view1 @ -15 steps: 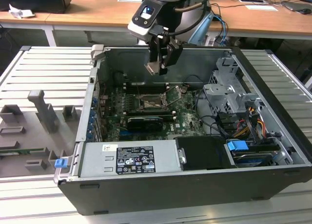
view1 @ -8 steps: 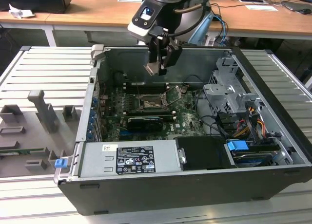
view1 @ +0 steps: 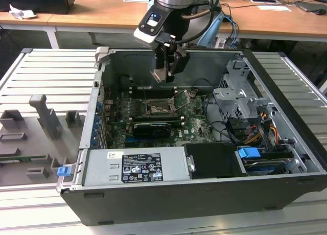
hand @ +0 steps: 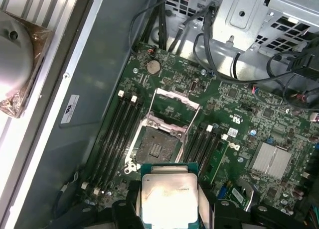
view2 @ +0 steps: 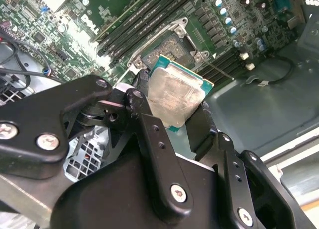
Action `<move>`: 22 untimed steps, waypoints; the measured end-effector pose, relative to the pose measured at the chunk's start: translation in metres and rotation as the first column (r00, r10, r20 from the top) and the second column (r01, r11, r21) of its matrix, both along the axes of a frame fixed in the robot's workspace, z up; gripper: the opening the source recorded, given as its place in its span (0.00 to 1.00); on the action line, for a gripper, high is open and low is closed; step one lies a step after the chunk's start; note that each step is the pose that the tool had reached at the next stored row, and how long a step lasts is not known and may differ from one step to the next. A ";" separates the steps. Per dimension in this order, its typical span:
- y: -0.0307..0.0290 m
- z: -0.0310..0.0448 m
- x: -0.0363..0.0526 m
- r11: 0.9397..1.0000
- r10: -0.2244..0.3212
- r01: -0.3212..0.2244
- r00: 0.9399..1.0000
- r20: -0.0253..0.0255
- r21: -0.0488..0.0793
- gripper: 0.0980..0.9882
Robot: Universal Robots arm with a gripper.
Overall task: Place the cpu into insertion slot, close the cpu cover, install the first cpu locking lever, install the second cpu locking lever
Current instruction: 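Place the cpu into insertion slot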
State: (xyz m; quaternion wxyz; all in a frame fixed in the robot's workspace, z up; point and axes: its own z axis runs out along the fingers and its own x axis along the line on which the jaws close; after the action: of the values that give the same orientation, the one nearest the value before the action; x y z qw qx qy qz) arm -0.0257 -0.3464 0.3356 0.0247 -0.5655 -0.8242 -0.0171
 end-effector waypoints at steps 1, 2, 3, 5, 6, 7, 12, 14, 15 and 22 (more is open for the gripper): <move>0.0000 -0.0002 0.0000 1.000 -0.008 0.008 1.000 0.000 0.000 0.50; 0.0000 -0.0006 0.0000 1.000 -0.024 0.024 1.000 0.000 0.000 0.50; 0.0000 -0.0009 0.0000 0.999 -0.034 0.034 0.999 0.000 0.000 0.50; 0.0000 -0.0012 0.0000 0.999 -0.039 0.039 0.999 0.000 0.000 0.50; 0.0000 -0.0014 0.0000 0.999 -0.041 0.041 0.999 0.000 0.000 0.50; 0.0000 -0.0015 0.0000 0.999 -0.043 0.043 0.999 0.000 0.000 0.50; 0.0000 -0.0021 0.0000 0.999 -0.051 0.051 0.999 0.000 0.000 0.50; 0.0000 -0.0023 0.0000 0.999 -0.053 0.053 0.999 0.000 0.000 0.50; 0.0000 -0.0025 0.0000 0.999 -0.054 0.054 0.999 0.000 0.000 0.50; 0.0000 -0.0031 0.0000 0.998 -0.064 0.064 0.998 0.000 0.000 0.50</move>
State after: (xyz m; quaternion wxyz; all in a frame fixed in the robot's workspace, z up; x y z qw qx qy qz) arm -0.0257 -0.3464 0.3325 0.0242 -0.5915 -0.8058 -0.0180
